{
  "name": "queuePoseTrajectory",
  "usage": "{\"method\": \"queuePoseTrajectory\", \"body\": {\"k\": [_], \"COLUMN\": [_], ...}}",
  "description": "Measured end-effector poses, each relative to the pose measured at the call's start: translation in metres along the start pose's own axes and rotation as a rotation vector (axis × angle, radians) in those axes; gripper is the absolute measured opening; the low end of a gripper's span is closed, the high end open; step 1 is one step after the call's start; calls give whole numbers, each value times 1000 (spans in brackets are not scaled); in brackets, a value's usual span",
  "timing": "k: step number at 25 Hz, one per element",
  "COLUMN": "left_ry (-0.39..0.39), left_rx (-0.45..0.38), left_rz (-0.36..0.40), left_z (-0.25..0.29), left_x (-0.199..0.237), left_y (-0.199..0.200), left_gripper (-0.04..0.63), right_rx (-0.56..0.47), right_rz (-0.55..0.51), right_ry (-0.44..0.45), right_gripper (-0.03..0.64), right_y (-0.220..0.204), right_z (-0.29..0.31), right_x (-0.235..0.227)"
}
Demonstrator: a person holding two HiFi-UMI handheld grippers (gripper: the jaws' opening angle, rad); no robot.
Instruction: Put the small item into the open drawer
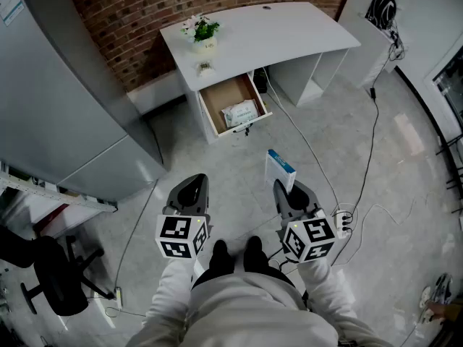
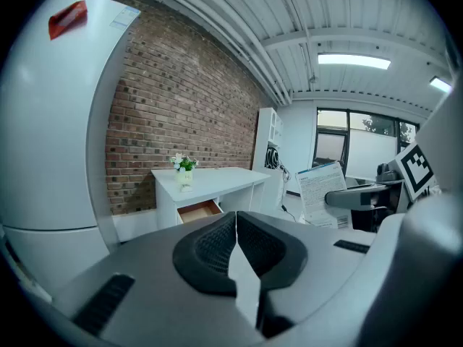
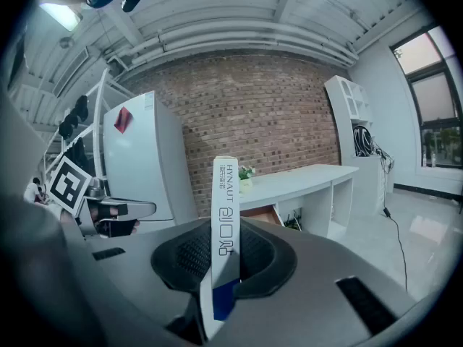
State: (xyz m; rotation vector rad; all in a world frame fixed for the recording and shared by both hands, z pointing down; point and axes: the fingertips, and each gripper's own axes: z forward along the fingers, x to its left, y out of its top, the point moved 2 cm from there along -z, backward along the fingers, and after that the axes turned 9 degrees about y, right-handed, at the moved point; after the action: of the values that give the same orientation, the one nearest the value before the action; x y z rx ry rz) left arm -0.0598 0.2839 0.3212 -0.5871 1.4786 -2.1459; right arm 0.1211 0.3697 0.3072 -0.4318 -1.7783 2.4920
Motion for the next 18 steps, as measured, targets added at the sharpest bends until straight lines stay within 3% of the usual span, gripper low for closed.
{"method": "queuePoseTrajectory", "body": {"k": [18], "left_ry": [-95], "left_rx": [2], "left_rz": [-1], "left_z": [-19], "left_x": [62], "left_y": [-15], "left_gripper": [21], "right_rx": [13], "right_rz": [25], "right_ry": [-87], "right_gripper": [89], "right_y": [-13], "right_z": [43], "right_x": [60]}}
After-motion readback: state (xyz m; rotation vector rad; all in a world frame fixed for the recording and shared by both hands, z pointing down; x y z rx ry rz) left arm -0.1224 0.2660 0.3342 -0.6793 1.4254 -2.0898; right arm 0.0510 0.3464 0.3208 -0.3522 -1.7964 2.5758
